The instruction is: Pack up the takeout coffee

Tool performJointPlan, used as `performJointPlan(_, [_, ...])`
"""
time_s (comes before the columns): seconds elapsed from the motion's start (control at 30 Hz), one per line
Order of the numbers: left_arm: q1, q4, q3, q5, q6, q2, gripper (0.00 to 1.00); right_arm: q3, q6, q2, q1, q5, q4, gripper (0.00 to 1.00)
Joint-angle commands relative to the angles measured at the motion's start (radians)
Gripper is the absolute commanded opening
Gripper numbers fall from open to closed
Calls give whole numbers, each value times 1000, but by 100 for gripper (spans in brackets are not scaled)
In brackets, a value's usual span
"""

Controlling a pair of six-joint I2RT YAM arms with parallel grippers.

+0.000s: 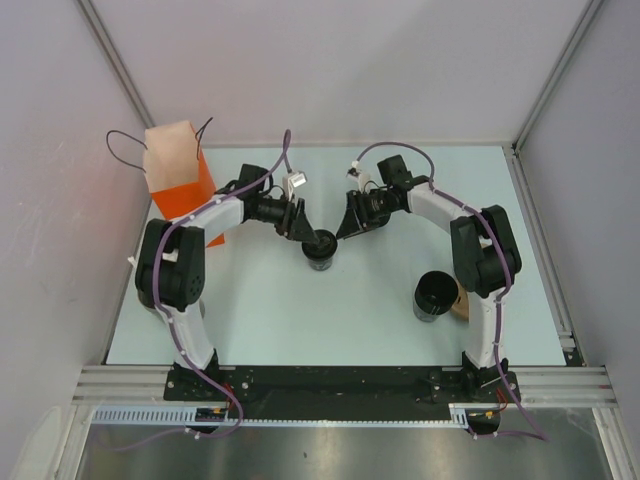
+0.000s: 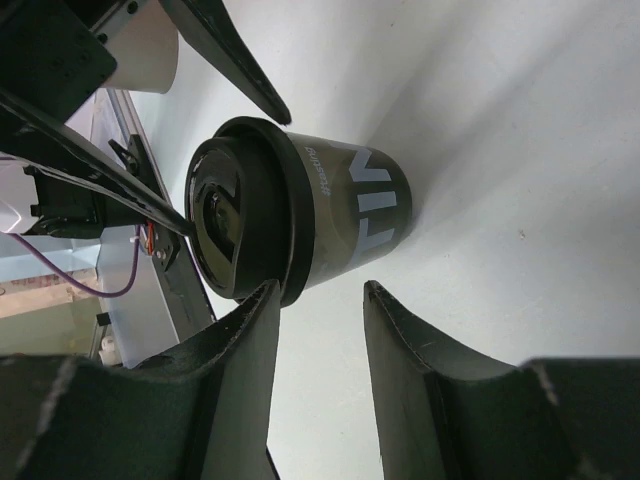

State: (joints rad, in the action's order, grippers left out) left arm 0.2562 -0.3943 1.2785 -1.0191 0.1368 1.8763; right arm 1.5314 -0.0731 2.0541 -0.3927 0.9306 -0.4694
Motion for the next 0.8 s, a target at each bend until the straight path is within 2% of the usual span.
performJointPlan(0.0, [29, 0, 35, 31, 0, 18, 68, -4, -8, 1, -8, 28, 34, 43])
performJointPlan(0.2, [35, -15, 27, 76, 14, 52, 57, -7, -19, 9, -8, 31, 44, 43])
performJointPlan(0.77, [35, -12, 7, 125, 27, 67, 52, -36, 27, 46, -37, -32, -21, 35])
